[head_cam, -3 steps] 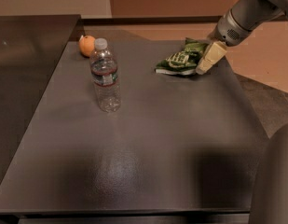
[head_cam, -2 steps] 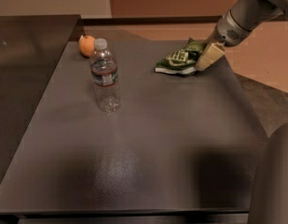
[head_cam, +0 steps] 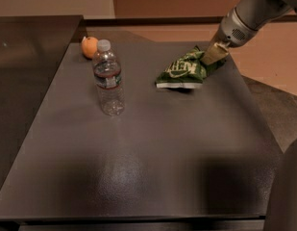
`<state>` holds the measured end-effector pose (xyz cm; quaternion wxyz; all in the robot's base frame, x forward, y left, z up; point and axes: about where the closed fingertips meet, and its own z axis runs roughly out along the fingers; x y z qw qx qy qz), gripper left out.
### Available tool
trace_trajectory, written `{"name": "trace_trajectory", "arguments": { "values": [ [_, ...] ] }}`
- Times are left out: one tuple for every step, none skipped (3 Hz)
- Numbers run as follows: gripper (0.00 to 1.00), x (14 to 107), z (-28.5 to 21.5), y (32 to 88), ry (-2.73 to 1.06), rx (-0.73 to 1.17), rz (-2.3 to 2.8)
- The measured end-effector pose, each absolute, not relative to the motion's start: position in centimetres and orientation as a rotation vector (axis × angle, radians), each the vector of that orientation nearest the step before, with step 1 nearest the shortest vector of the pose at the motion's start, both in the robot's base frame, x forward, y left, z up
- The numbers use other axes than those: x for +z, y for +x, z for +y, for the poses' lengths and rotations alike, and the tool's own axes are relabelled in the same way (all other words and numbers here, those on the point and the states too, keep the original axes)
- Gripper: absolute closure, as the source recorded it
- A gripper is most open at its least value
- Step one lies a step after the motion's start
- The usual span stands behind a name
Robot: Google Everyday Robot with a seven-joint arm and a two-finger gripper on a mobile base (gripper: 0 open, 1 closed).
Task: Move green jalapeno chip bag near water bottle
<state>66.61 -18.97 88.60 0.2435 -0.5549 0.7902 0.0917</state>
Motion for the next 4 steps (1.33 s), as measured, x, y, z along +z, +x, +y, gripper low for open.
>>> {"name": "trace_trajectory", "arguments": {
  "values": [
    [1.0, 89.6, -17.7, 64.9, -1.583, 0.239, 2.105],
    [1.0, 90.6, -16.3, 62.5, -1.687, 0.251, 2.015],
    [1.0, 91.1, -14.5, 60.3, -1.822, 0.279, 1.89],
    [1.0, 90.8, -11.9, 58.9, -1.956, 0.323, 1.753]
  ]
}}
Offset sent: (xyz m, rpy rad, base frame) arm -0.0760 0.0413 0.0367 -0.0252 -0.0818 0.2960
